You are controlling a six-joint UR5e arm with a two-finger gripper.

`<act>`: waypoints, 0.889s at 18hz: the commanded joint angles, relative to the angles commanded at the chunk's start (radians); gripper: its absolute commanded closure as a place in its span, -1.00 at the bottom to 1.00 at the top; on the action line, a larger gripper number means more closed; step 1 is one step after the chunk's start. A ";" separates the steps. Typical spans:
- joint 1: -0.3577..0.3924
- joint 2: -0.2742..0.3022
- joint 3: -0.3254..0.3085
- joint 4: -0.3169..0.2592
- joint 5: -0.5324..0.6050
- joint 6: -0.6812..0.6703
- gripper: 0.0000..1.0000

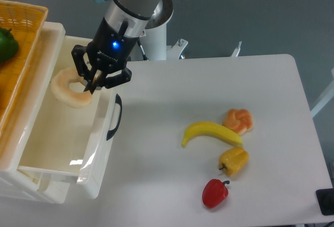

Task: Place the donuts in the upper white drawer
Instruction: 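Lower the donut into the drawer and open the gripper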

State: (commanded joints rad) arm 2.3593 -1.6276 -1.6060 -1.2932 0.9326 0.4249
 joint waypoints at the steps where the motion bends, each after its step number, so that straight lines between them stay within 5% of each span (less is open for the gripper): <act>1: 0.000 0.003 -0.008 0.002 0.005 0.002 0.85; 12: -0.026 0.012 -0.068 -0.011 0.041 0.000 0.84; 16: -0.040 0.011 -0.078 -0.009 0.043 0.011 0.52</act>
State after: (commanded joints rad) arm 2.3194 -1.6168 -1.6843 -1.3023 0.9756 0.4356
